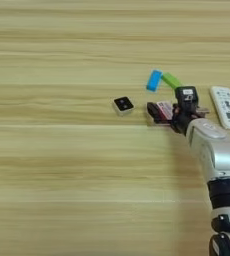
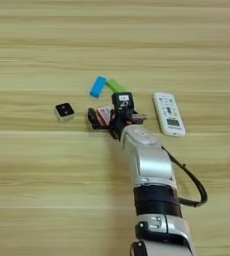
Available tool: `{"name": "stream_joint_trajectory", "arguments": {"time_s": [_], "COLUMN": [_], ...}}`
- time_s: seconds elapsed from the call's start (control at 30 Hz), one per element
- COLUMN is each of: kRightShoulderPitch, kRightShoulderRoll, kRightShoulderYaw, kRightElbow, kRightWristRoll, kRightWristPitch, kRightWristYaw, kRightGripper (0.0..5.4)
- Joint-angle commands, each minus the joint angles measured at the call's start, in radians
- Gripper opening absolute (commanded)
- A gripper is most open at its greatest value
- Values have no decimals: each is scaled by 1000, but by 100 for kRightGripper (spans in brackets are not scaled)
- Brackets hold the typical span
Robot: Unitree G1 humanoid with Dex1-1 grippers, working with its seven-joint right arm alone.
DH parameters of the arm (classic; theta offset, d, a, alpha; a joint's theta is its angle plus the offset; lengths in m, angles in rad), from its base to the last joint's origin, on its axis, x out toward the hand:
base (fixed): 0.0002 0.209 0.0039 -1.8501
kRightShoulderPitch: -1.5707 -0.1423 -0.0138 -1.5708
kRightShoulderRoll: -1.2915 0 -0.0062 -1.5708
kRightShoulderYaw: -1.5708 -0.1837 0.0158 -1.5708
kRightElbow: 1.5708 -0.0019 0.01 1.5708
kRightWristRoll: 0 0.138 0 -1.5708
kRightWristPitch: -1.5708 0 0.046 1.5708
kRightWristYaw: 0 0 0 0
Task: Move the objects on the table
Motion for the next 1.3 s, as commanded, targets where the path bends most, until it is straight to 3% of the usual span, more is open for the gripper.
{"name": "stream_joint_trajectory", "arguments": {"time_s": [0.03,0.8,1.3], "kRightShoulderPitch": [-60,-101,-100], "kRightShoulderRoll": [-32,-47,-58], "kRightShoulderYaw": [-7,-40,-24], "kRightElbow": [-56,4,13], "kRightWristRoll": [13,104,103], "kRightWristPitch": [-10,124,129], "kRightWristYaw": [0,47,45], "kRightGripper": [537,537,537]}}
